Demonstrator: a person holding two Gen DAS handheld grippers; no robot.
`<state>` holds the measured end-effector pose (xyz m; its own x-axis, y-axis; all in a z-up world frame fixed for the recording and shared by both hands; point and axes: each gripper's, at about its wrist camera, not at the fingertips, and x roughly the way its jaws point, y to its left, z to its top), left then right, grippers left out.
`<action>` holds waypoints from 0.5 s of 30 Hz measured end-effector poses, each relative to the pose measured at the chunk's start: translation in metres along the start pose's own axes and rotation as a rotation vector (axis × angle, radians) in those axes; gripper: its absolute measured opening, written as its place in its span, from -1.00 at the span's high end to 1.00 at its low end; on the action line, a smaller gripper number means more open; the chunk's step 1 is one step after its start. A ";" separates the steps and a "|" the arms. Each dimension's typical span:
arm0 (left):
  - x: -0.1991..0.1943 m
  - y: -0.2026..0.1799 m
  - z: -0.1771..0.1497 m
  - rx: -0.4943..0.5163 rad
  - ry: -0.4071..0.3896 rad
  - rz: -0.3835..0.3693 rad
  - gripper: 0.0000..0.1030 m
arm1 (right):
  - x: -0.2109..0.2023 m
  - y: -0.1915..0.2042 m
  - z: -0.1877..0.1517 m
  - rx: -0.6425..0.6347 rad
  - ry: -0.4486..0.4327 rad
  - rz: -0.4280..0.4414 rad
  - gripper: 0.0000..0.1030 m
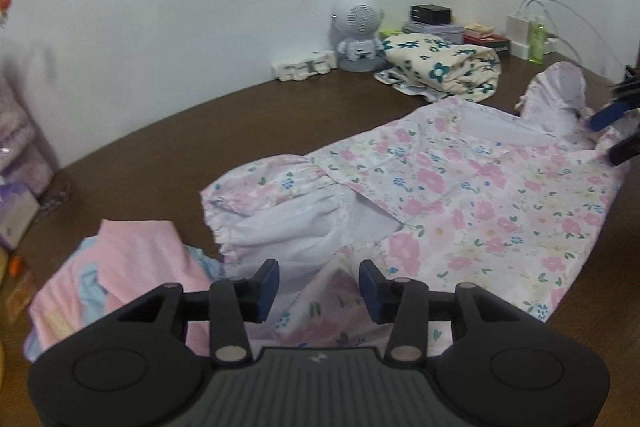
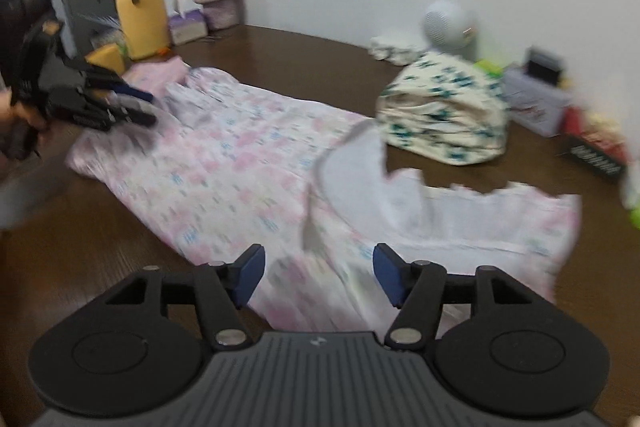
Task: Fold clothes
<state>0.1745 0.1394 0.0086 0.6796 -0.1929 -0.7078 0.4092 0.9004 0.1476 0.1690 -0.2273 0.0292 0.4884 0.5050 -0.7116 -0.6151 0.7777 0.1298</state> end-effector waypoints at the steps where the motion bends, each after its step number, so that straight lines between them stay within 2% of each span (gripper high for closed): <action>1: 0.002 0.000 0.000 0.009 0.004 -0.007 0.17 | 0.009 -0.002 0.004 0.019 0.028 0.025 -0.24; 2: 0.004 0.000 0.000 0.015 0.014 -0.006 0.18 | 0.019 -0.003 0.007 0.036 0.056 0.046 -0.21; 3: 0.007 0.000 0.000 0.023 0.026 -0.006 0.20 | 0.027 -0.005 0.009 0.052 0.092 0.070 -0.04; 4: 0.009 0.000 0.000 0.029 0.037 -0.010 0.39 | 0.032 -0.005 0.010 0.064 0.124 0.092 0.14; 5: 0.011 0.000 0.000 0.035 0.048 -0.026 0.82 | 0.036 -0.005 0.010 0.073 0.151 0.112 0.59; 6: 0.012 0.001 -0.001 0.040 0.059 -0.043 0.97 | 0.038 -0.004 0.010 0.079 0.175 0.131 0.84; 10: 0.006 -0.005 0.000 0.094 0.063 -0.096 0.97 | 0.029 0.003 0.000 0.084 0.243 0.206 0.93; 13: -0.001 -0.010 0.003 0.133 0.058 -0.106 0.96 | 0.015 0.007 -0.009 0.090 0.267 0.252 0.93; 15: 0.002 -0.014 0.003 0.159 0.070 -0.098 0.96 | 0.011 0.006 -0.012 0.088 0.274 0.206 0.92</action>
<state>0.1719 0.1258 0.0071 0.5900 -0.2444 -0.7696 0.5662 0.8047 0.1785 0.1628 -0.2213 0.0136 0.1684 0.5447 -0.8216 -0.6218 0.7054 0.3402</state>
